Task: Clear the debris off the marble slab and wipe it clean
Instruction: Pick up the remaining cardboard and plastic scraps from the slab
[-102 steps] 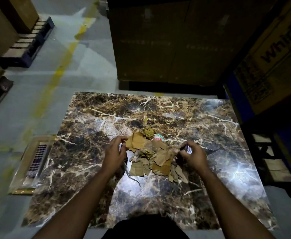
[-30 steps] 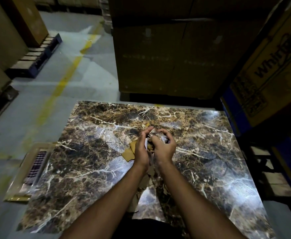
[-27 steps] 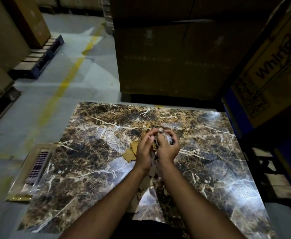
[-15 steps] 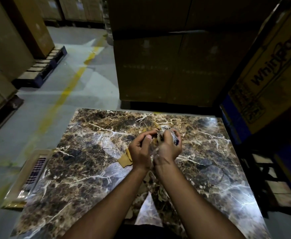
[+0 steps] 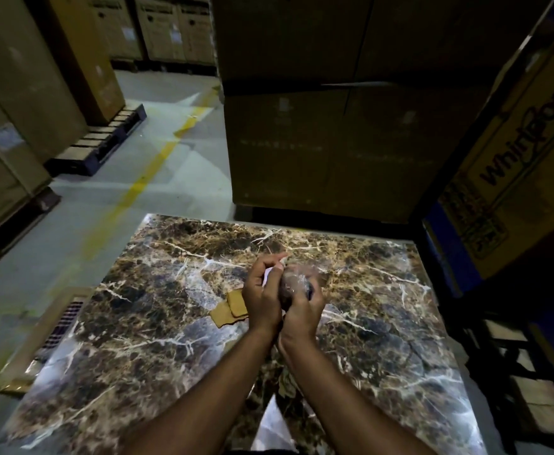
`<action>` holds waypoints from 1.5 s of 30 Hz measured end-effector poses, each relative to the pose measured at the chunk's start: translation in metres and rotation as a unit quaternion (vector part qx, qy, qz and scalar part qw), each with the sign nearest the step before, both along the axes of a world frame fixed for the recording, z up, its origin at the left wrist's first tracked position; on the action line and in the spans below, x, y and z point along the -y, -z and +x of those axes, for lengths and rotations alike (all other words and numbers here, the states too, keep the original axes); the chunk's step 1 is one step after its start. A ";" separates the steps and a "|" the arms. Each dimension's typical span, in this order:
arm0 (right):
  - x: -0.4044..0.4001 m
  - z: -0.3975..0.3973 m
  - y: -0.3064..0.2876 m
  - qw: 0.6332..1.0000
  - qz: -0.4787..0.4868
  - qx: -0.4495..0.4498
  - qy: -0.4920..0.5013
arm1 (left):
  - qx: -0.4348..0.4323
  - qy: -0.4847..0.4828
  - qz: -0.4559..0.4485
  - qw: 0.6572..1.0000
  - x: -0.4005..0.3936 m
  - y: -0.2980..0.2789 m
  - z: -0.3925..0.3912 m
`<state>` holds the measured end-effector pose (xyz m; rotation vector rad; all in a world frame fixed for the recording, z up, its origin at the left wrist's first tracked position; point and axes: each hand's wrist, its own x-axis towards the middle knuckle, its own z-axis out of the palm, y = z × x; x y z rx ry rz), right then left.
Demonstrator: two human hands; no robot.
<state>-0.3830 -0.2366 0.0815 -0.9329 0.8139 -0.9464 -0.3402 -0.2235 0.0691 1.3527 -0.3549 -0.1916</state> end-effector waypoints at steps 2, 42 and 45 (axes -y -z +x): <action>0.001 -0.006 0.004 0.999 -0.038 0.010 -0.037 | 0.005 0.005 -0.002 1.000 -0.004 0.000 -0.007; -0.670 -0.038 0.133 0.691 -0.189 -0.084 -0.692 | -0.170 -0.689 0.026 0.704 -0.707 0.137 -0.109; -0.686 -0.028 0.206 0.666 -0.178 -0.104 -0.717 | -0.210 -0.700 0.069 0.679 -0.726 0.220 -0.104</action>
